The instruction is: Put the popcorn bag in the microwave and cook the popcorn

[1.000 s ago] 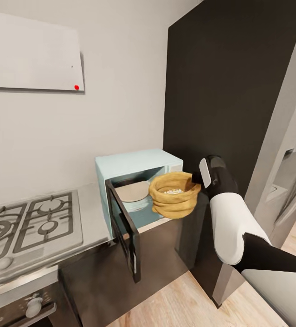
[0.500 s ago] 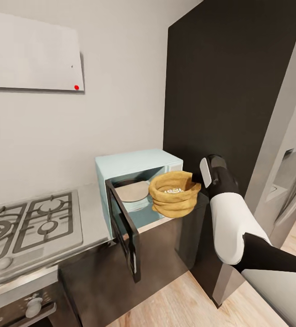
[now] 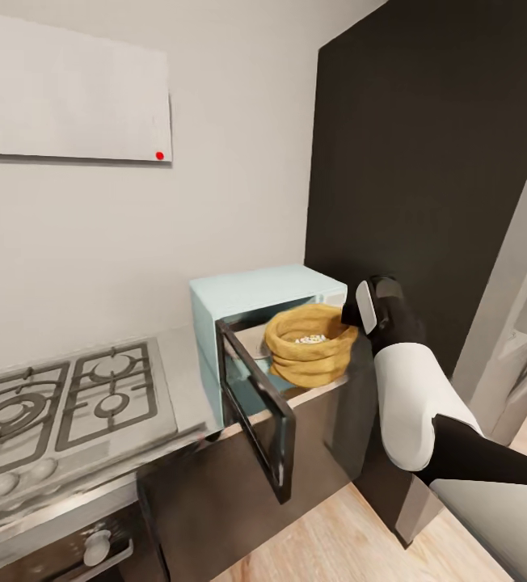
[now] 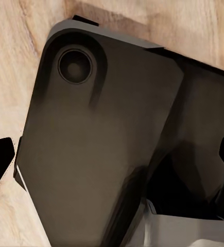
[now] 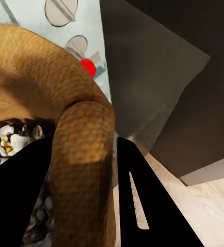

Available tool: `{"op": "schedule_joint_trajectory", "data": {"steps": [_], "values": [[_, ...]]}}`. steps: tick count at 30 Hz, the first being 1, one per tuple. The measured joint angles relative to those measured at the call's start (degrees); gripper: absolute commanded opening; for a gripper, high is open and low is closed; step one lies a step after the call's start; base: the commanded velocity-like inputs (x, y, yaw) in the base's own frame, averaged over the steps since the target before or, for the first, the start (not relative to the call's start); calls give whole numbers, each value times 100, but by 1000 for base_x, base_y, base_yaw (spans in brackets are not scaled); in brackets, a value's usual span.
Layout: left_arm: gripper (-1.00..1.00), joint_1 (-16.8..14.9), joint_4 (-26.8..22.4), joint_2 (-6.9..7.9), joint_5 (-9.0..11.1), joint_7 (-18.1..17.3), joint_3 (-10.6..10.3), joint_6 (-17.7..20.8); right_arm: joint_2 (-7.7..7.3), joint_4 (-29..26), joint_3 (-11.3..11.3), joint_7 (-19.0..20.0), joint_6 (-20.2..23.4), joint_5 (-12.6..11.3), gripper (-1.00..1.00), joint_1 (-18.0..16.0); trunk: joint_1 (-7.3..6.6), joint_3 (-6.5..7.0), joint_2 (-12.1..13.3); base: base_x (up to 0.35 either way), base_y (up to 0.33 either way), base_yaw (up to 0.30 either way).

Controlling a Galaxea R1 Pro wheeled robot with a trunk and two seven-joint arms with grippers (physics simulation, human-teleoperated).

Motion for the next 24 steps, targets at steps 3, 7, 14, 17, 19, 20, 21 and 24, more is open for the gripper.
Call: {"op": "schedule_joint_trajectory", "data": {"steps": [3, 7, 14, 17, 19, 20, 21, 24], "values": [[100, 1, 0, 0, -1, 0, 0, 1, 1, -2, -1, 2, 0, 1, -100, -1, 0, 0, 0, 0, 39, 0], [100, 2, 2, 0, -1, 0, 0, 1, 1, -4, 3, 2, -1, 0, -100, -1, 0, 0, 0, 0, 5, 0], [100, 1, 0, 0, -1, 0, 0, 1, 2, -156, 2, 1, -1, 1, -100, -1, 0, 0, 0, 0, 0, 0], [100, 2, 1, 0, -1, 0, 0, 1, 2, -162, 9, 1, -1, 0, -100, -1, 0, 0, 0, 0, 0, 0], [100, 3, 2, 0, -1, 0, 0, 1, 2, -163, 10, 1, -1, 1, -100, -1, 0, 0, 0, 0, 3, 0], [100, 3, 3, 0, -1, 0, 0, 1, 2, -163, 10, 1, -1, 1, -100, -1, 0, 0, 0, 0, 67, 0], [100, 4, 3, 0, -1, 0, 0, 0, 1, -163, 11, 2, -1, 1, -100, -1, 0, 0, 0, 0, 153, 0], [100, 2, 1, 0, 0, 0, 0, 0, 0, -163, 7, 4, 0, 2, -100, 0, 0, 0, 0, 0, 236, 0]]}}
